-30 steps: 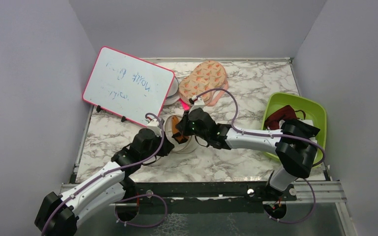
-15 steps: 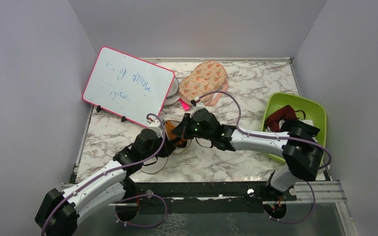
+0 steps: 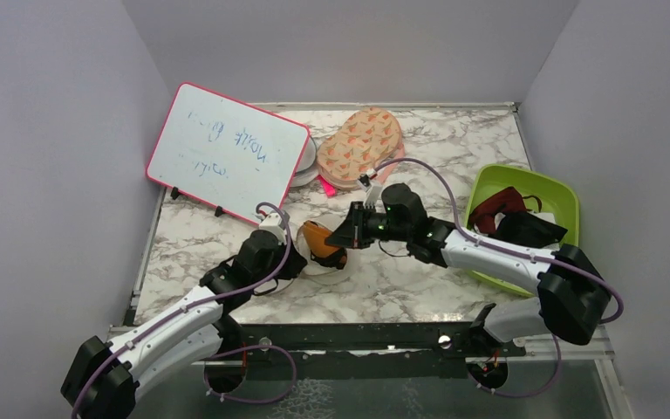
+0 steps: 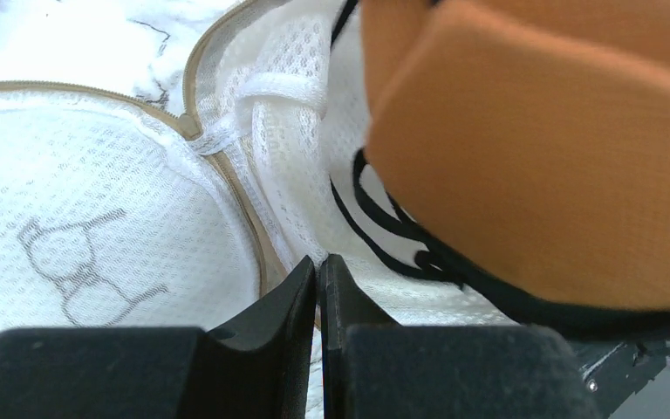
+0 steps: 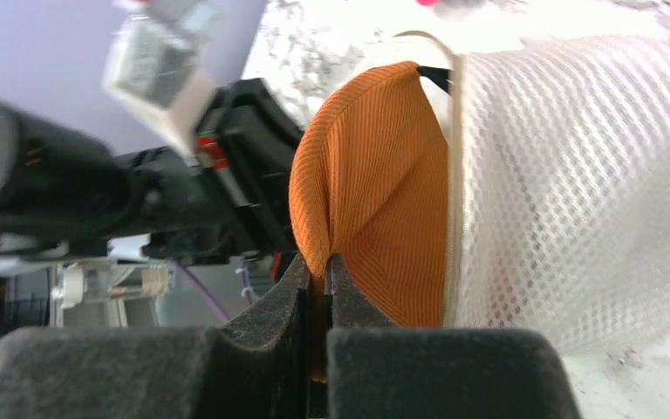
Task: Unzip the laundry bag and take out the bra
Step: Pick up the bra from the laundry bag, then place the bra in the bin, then move the laundry bag to the center of the board, then close the laundry bag at the center of the board.
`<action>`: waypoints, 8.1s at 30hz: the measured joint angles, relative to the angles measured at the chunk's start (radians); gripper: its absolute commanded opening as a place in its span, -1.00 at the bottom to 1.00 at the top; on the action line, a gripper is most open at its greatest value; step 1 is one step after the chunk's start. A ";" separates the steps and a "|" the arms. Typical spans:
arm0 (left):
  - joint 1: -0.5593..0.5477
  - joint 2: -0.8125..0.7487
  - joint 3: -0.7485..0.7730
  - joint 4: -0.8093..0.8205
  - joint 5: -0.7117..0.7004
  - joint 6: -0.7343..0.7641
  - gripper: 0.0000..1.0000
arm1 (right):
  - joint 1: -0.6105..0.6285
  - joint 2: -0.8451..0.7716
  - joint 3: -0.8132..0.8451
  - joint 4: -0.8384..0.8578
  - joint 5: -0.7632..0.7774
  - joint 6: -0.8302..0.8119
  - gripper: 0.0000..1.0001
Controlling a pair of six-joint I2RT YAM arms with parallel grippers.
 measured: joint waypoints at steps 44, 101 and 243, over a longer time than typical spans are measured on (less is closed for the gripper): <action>0.000 -0.037 0.222 -0.068 -0.011 0.154 0.86 | -0.010 -0.608 -0.002 -0.194 0.776 -0.619 -0.99; -0.081 0.220 0.595 0.412 -0.467 0.734 0.98 | -0.882 -0.080 0.176 -0.721 1.092 -0.431 -0.93; -0.107 0.526 0.391 -0.087 -0.181 0.172 0.38 | -0.246 -0.412 0.140 -0.721 0.481 -0.691 0.98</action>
